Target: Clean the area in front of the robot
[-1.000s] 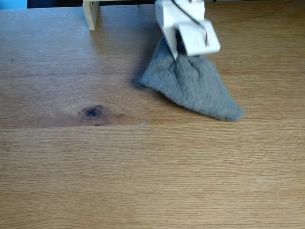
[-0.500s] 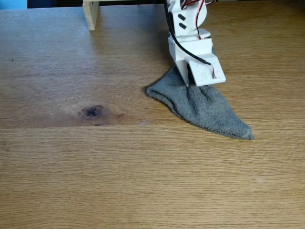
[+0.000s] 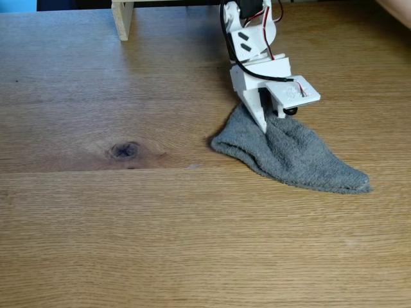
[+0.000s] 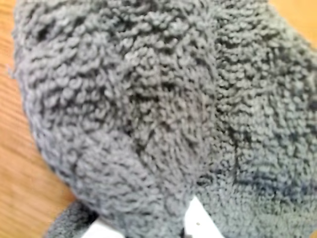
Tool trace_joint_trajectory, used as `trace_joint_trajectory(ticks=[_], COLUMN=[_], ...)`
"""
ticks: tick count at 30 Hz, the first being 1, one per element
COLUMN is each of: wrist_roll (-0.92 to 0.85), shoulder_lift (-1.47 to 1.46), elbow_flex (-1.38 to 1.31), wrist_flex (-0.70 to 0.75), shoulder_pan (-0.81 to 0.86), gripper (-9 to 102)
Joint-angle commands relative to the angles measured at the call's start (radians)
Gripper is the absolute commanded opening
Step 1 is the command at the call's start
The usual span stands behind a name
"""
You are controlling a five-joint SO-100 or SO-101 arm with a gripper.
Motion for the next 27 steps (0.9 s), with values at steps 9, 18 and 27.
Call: trace_joint_trajectory(ticks=[9, 18, 27], wrist_roll=[-0.071, 0.078, 0.114], shoulder_lift=[0.012, 0.272, 0.353], elbow_flex=[-0.041, -0.025, -0.037], wrist_flex=[0.103, 0.744, 0.598], shoulder_pan=[0.316, 0.215, -0.12], gripper=[0, 0, 0])
